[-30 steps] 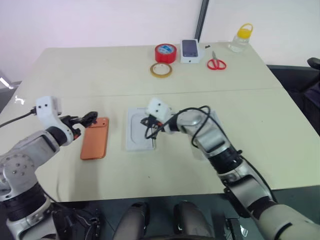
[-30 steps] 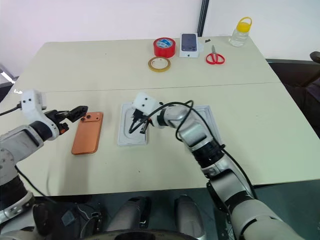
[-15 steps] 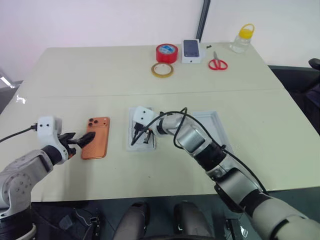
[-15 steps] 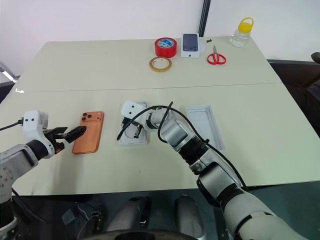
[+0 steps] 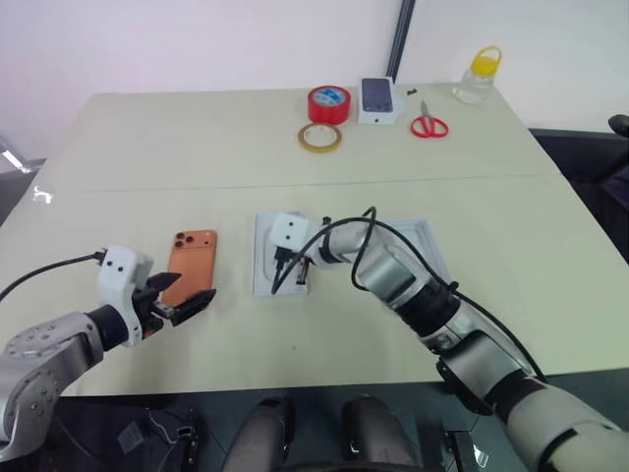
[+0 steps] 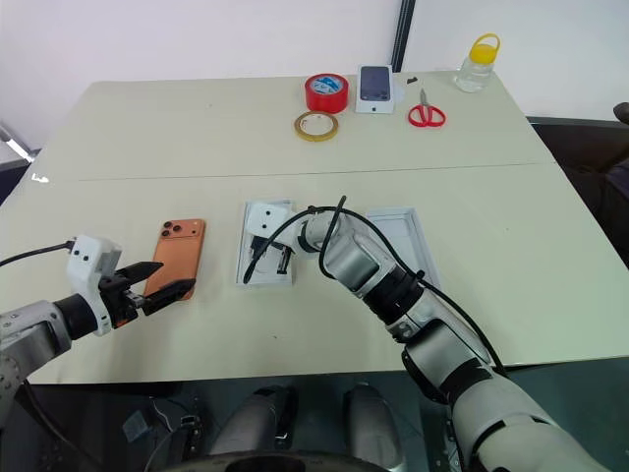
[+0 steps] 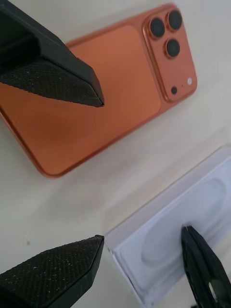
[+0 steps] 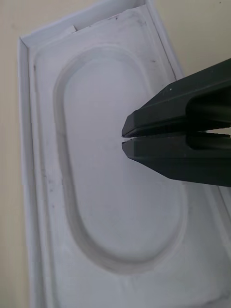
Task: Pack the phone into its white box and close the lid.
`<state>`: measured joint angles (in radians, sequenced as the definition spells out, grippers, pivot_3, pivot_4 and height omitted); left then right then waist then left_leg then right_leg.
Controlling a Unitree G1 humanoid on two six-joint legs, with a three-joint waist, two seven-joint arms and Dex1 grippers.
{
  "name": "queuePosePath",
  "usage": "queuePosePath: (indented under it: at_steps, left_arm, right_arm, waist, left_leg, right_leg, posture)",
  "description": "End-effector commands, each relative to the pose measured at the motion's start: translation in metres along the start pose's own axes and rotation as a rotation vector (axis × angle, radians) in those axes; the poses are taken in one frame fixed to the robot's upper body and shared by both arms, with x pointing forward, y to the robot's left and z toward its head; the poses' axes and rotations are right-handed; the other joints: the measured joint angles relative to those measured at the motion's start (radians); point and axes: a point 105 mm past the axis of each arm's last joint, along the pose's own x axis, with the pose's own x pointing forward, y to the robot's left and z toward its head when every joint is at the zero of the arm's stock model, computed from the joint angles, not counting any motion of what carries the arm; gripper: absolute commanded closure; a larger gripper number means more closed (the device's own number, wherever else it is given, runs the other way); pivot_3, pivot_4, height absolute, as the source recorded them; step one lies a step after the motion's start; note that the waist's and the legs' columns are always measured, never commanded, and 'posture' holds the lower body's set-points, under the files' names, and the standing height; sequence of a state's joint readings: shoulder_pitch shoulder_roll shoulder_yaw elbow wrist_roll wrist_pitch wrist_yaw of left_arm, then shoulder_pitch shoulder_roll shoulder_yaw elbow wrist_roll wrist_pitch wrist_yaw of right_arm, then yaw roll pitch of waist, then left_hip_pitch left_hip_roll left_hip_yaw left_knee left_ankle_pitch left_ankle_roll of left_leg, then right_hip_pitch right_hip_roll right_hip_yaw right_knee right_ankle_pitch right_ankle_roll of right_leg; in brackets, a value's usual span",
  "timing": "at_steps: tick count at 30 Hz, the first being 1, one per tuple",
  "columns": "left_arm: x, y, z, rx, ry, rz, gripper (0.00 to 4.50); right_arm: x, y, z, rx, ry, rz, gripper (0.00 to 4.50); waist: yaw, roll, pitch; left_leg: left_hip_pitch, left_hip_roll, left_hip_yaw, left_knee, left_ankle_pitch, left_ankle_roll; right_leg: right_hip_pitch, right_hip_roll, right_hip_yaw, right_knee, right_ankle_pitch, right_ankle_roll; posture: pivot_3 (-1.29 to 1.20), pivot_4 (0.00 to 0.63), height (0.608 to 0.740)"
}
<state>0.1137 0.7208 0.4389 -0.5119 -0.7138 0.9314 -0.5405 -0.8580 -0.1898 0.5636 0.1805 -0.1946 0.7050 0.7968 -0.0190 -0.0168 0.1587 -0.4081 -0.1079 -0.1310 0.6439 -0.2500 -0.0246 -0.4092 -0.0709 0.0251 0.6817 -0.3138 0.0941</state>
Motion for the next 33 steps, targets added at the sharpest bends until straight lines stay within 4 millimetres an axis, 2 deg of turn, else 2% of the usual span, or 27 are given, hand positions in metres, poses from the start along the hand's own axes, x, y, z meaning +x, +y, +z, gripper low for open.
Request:
queuePosePath:
  at_steps: [1, 3, 5, 10, 14, 18, 22, 26, 33]
  left_arm:
    - [-0.005, 0.035, 0.017, -0.067, -0.097, 0.189, 0.00]
    - [-0.007, 0.063, 0.018, -0.199, -0.128, 0.333, 0.00]
    - [-0.008, 0.077, 0.017, -0.294, -0.133, 0.409, 0.00]
    - [0.000, 0.081, 0.006, -0.390, -0.023, 0.436, 0.00]
    - [0.006, 0.081, -0.001, -0.454, 0.041, 0.418, 0.00]
    - [0.017, 0.065, -0.012, -0.489, 0.145, 0.316, 0.00]
    - [0.027, 0.045, -0.015, -0.477, 0.189, 0.218, 0.00]
    - [0.034, 0.025, -0.015, -0.482, 0.205, 0.131, 0.00]
    - [0.039, 0.002, -0.020, -0.529, 0.224, 0.030, 0.00]
  right_arm:
    - [-0.010, -0.013, 0.043, 0.048, -0.173, -0.048, 4.35]
    - [-0.006, -0.006, 0.050, 0.031, -0.186, -0.032, 4.35]
    - [0.000, 0.002, 0.057, 0.022, -0.195, -0.008, 4.35]
    - [0.017, 0.020, 0.073, -0.014, -0.194, 0.038, 4.35]
    - [0.029, 0.027, 0.078, -0.049, -0.154, 0.051, 4.35]
    - [0.040, 0.046, 0.084, -0.112, -0.124, 0.130, 4.35]
    - [0.050, 0.059, 0.079, -0.201, -0.076, 0.167, 4.35]
    - [0.056, 0.061, 0.077, -0.244, -0.053, 0.173, 4.35]
    - [0.060, 0.055, 0.064, -0.295, -0.009, 0.158, 4.35]
  waist:
    - [-0.003, 0.000, 0.000]
    - [-0.003, 0.000, 0.000]
    - [-0.003, 0.000, 0.000]
    - [-0.008, 0.000, 0.000]
    - [-0.021, 0.000, 0.000]
    - [-0.025, 0.000, 0.000]
    - [-0.026, 0.000, 0.000]
    - [-0.022, 0.000, -0.001]
    - [-0.021, 0.001, -0.002]
  left_leg:
    - [0.000, 0.000, 0.000, -0.001, 0.000, 0.000]
    - [0.000, 0.001, 0.000, -0.001, 0.000, 0.000]
    - [0.000, 0.001, -0.001, -0.001, 0.000, 0.000]
    - [0.000, 0.001, -0.001, -0.001, 0.000, -0.001]
    - [0.000, 0.001, -0.002, 0.000, 0.001, -0.001]
    - [0.000, 0.001, -0.002, 0.000, 0.001, -0.002]
    - [0.000, 0.001, -0.002, 0.000, 0.001, -0.002]
    - [0.001, 0.000, -0.002, 0.000, 0.001, -0.002]
    - [0.002, 0.000, -0.002, 0.000, 0.001, -0.002]
  right_leg:
    - [0.000, 0.000, 0.000, 0.000, 0.000, 0.000]
    - [-0.001, 0.001, 0.000, 0.001, 0.000, -0.001]
    - [-0.002, 0.001, 0.000, 0.001, 0.000, -0.001]
    - [-0.002, 0.002, 0.000, 0.001, 0.001, -0.001]
    - [-0.002, 0.002, -0.001, 0.002, 0.001, -0.001]
    - [-0.002, 0.002, -0.001, 0.002, 0.001, -0.001]
    - [-0.002, 0.002, -0.001, 0.002, 0.001, -0.001]
    - [-0.002, 0.002, -0.001, 0.002, 0.001, -0.001]
    - [-0.002, 0.001, -0.001, 0.002, 0.001, -0.001]
  posture:
    - [0.00, 0.150, 0.740]
    - [0.00, 0.150, 0.740]
    - [0.00, 0.150, 0.740]
    - [0.00, 0.150, 0.740]
    - [0.00, 0.150, 0.740]
    - [0.00, 0.150, 0.740]
    - [0.00, 0.150, 0.740]
    - [0.00, 0.150, 0.740]
    - [0.00, 0.150, 0.740]
